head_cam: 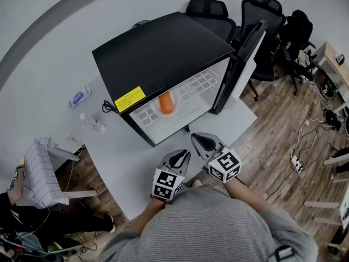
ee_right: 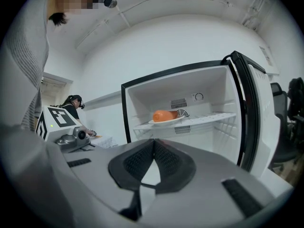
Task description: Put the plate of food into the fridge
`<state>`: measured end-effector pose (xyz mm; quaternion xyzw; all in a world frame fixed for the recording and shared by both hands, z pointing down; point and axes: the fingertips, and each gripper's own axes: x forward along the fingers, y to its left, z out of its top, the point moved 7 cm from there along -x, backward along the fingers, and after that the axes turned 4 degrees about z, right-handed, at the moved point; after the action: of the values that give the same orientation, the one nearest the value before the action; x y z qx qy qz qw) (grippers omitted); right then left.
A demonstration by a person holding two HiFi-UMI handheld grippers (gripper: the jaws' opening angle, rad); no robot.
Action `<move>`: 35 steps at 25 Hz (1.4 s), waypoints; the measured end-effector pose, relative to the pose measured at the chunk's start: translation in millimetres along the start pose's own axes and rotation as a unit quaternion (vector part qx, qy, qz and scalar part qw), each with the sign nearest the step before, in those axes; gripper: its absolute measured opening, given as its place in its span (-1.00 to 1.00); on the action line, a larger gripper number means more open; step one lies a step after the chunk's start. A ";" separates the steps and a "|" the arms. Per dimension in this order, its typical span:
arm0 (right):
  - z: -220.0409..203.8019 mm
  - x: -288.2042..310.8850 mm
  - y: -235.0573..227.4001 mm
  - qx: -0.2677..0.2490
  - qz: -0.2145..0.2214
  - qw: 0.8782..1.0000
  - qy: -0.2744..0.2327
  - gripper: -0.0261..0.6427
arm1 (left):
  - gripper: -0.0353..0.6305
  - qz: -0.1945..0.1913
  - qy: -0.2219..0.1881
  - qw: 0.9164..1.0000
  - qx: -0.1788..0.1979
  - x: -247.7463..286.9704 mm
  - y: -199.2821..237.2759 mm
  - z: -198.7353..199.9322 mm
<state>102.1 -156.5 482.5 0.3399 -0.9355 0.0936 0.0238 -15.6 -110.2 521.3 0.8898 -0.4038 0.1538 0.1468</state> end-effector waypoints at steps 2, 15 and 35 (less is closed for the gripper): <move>-1.4 0.7 -0.1 0.001 0.001 1.000 0.002 -0.88 | -0.76 -0.002 0.000 1.000 -0.001 1.1 -1.1 -0.3; -4.8 6.3 0.9 -0.006 0.000 1.000 0.028 -0.88 | -0.76 -0.010 0.003 1.000 -0.002 2.8 0.3 -0.2; -2.9 12.4 -4.0 -0.009 0.003 0.999 0.033 -0.88 | -0.76 -0.015 0.011 1.000 -0.004 6.6 3.2 -2.0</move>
<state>95.1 -166.8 487.3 0.3334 -0.9360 0.0968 0.0574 -14.2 -115.9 526.1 0.8935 -0.3894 0.1594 0.1569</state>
